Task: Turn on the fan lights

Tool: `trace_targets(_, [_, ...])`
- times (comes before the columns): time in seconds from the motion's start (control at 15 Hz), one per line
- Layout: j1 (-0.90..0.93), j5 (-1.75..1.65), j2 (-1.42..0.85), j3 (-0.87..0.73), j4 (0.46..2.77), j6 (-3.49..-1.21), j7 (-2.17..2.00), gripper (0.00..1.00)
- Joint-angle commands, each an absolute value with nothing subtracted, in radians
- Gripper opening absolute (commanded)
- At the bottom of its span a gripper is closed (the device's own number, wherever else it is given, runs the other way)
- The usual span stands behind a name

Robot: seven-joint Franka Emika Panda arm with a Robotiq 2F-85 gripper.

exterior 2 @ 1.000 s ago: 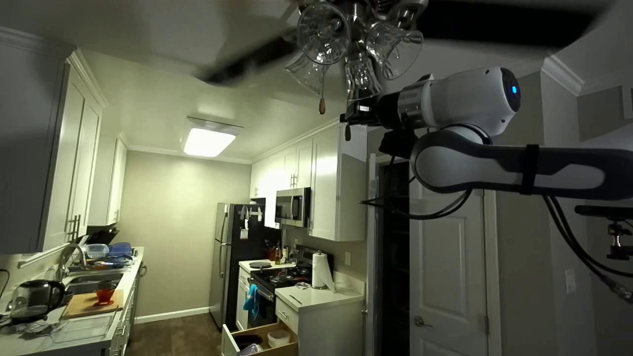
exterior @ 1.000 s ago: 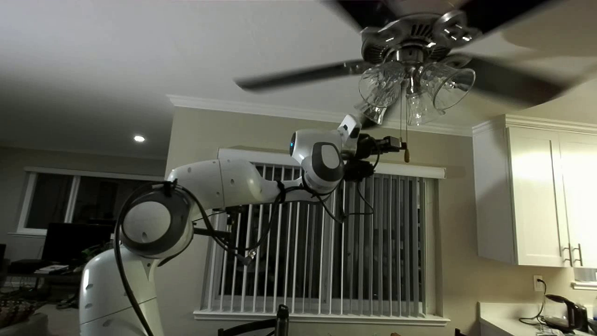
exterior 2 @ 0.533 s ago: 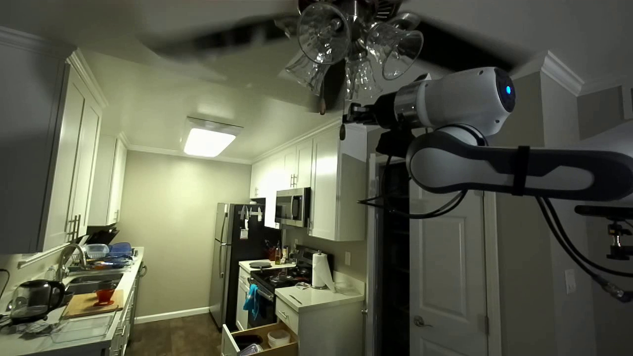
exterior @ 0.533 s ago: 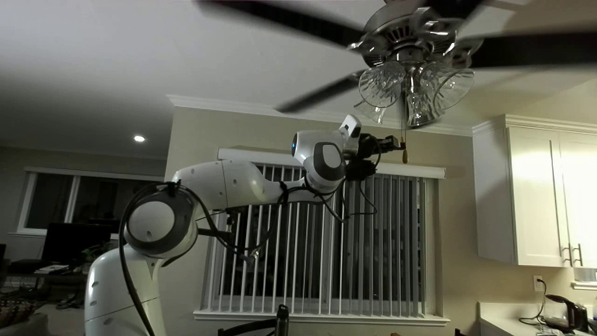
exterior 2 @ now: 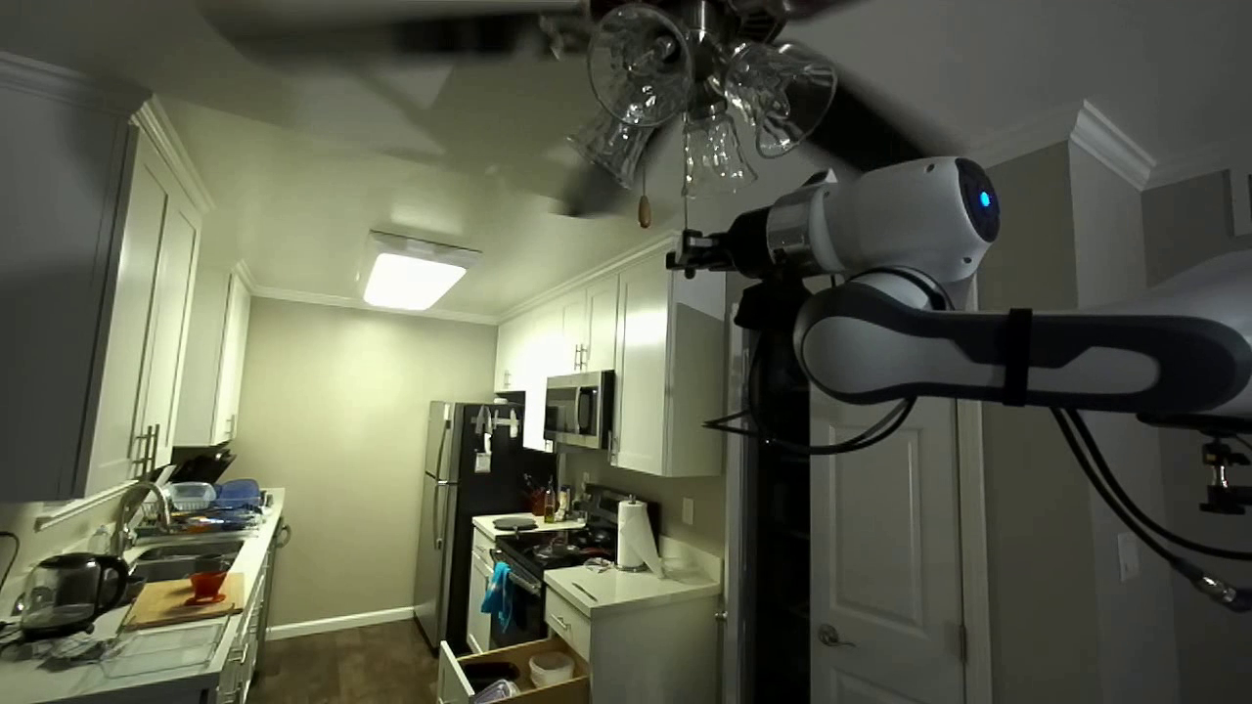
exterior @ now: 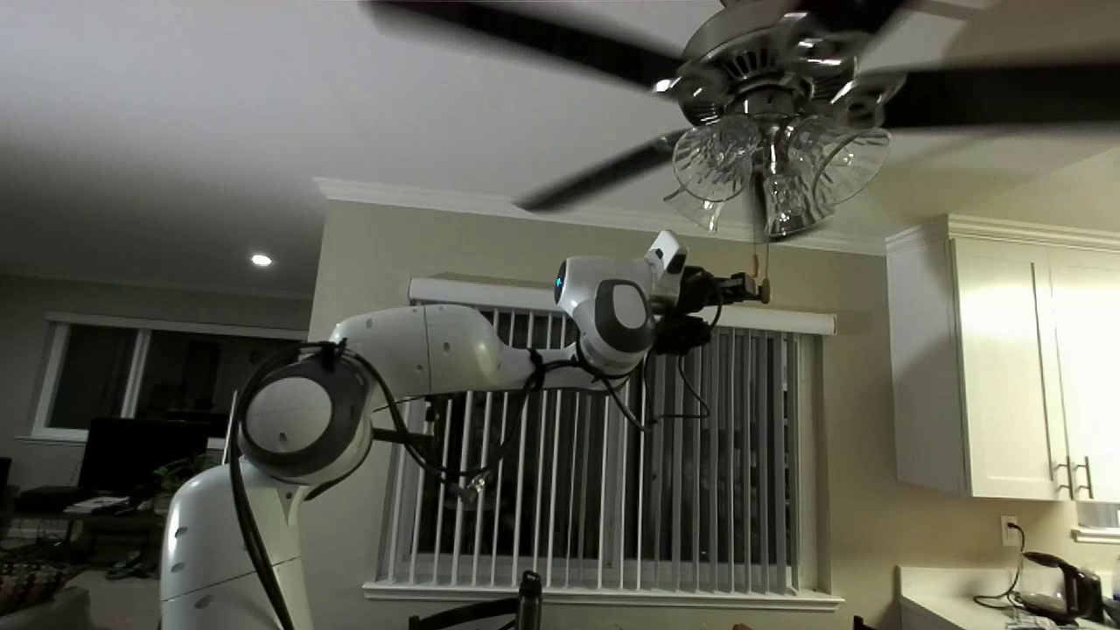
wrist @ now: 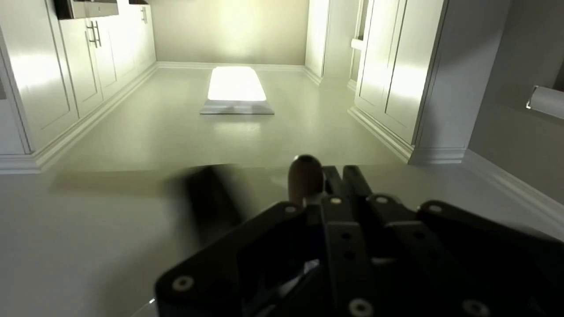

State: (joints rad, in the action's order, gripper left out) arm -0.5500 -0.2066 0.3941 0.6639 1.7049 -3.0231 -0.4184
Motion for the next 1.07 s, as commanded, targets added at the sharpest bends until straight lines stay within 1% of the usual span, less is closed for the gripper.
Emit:
trace_targets(0.0, [-0.552, -0.206, 0.398, 0.658, 1.721, -3.026, -0.420, 0.38])
trace_targets(0.27, [-0.553, -0.209, 0.393, 0.666, 1.709, -3.027, -0.418, 0.64])
trace_targets(0.33, [-0.554, -0.211, 0.392, 0.669, 1.704, -3.028, -0.419, 0.20])
trace_targets(0.4, [-0.555, -0.211, 0.392, 0.672, 1.702, -3.027, -0.419, 0.23])
trace_targets(0.47, [-0.556, -0.212, 0.392, 0.675, 1.699, -3.026, -0.419, 0.23])
trace_targets(0.53, [-0.557, -0.212, 0.393, 0.677, 1.698, -3.026, -0.420, 0.32])
trace_targets(0.6, [-0.557, -0.213, 0.394, 0.679, 1.696, -3.025, -0.420, 0.59])
trace_targets(0.67, [-0.558, -0.213, 0.395, 0.681, 1.696, -3.026, -0.420, 0.58])
trace_targets(0.73, [-0.558, -0.214, 0.396, 0.682, 1.697, -3.026, -0.419, 0.60])
trace_targets(0.87, [-0.557, -0.213, 0.397, 0.682, 1.698, -3.027, -0.418, 0.70])
trace_targets(1.0, [-0.557, -0.213, 0.399, 0.683, 1.700, -3.028, -0.418, 0.83])
